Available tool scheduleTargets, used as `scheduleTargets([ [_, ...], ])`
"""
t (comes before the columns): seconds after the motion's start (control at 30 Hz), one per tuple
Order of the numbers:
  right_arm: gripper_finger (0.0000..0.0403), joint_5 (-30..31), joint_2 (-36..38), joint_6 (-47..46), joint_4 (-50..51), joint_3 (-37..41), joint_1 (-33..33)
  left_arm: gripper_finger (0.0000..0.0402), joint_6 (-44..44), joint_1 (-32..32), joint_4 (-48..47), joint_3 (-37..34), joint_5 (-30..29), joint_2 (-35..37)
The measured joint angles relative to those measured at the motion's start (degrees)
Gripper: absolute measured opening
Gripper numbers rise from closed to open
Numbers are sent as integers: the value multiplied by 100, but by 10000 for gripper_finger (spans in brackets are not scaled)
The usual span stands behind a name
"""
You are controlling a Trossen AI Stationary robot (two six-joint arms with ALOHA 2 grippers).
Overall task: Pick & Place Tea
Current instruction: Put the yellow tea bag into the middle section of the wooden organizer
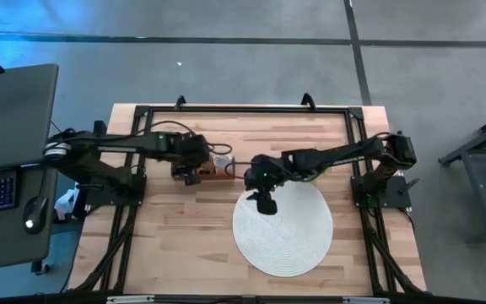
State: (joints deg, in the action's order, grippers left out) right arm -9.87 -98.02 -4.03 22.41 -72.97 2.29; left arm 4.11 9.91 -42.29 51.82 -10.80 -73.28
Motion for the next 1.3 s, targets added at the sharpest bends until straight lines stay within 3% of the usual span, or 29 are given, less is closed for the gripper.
scheduleTargets([
  [0.33, 145, 647, 0, 338, 20, -2, 280, 0, 442, 22, -402, 268, -110, -746],
  [0.53, 145, 660, 0, 361, 75, -2, 283, 0, 514, 22, -1187, 961, -639, -942],
  [0.73, 145, 671, 0, 363, 87, -2, 281, 0, 771, 22, -1951, 1425, -565, -944],
  [0.9, 145, 671, 0, 361, 87, -2, 281, 0, 766, 22, -1925, 1424, -480, -970],
  [1.13, 145, 671, 0, 362, 85, -2, 281, 0, 764, 22, -1862, 1417, -481, -1550],
  [1.3, 145, 669, 0, 395, 44, -2, 281, 2, 716, 20, -1744, 1414, -756, -1900],
])
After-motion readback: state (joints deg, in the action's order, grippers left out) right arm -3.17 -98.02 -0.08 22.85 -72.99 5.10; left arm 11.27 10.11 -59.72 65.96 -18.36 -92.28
